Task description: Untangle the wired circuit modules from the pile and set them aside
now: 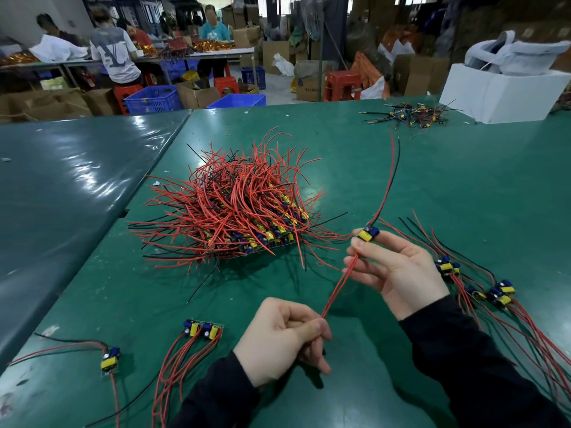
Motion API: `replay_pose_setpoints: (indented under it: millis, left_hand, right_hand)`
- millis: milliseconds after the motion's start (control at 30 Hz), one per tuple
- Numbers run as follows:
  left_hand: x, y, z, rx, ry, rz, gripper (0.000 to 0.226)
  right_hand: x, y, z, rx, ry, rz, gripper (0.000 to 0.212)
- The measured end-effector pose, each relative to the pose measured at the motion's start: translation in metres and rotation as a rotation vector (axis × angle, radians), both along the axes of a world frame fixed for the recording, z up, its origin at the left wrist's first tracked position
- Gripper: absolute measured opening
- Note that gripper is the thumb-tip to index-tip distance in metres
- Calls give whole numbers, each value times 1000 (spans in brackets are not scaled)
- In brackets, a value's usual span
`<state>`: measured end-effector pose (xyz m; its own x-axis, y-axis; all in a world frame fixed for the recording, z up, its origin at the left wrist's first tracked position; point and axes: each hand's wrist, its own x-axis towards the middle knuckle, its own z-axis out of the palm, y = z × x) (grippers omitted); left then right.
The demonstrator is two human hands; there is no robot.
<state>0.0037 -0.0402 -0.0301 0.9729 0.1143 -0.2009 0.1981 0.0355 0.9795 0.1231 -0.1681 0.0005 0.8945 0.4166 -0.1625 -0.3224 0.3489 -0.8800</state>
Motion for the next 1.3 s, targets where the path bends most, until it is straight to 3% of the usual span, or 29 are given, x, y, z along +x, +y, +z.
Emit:
replay_pose_setpoints:
  millis: [133, 233, 400, 533, 667, 833, 967, 1167, 1300]
  left_hand:
    - [5, 4, -6, 99, -54, 178, 29]
    - [6, 4, -12, 275, -178, 269, 29]
    - [6, 3, -13, 599, -373, 261, 16]
    - [5, 1, -12, 796, -490, 203, 15]
    - [5, 2, -9, 782, -463, 242, 18]
    - [2, 1, -1, 641, -436, 240, 21]
    - [2, 3, 1, 653, -424, 211, 22]
    - [-1, 3, 4, 684, -453, 123, 20]
    - [-2, 5, 9, 729, -563, 139, 19]
  right_hand:
    - [-9, 5, 2, 28, 81, 132, 12]
    - [-10, 5, 4, 42, 106, 197, 13]
    - [3, -2, 5, 219, 138, 23, 12]
    - [-5, 5, -1, 169, 142, 92, 12]
    - [-5, 5, -1, 46, 94, 112, 26]
    - [-7, 8, -2, -47, 65, 282, 62]
    - [-13, 12, -10, -74, 107, 426, 51]
    - [-15, 13, -15, -148, -144, 356, 31]
    - [-14, 12, -10, -147, 35, 408, 25]
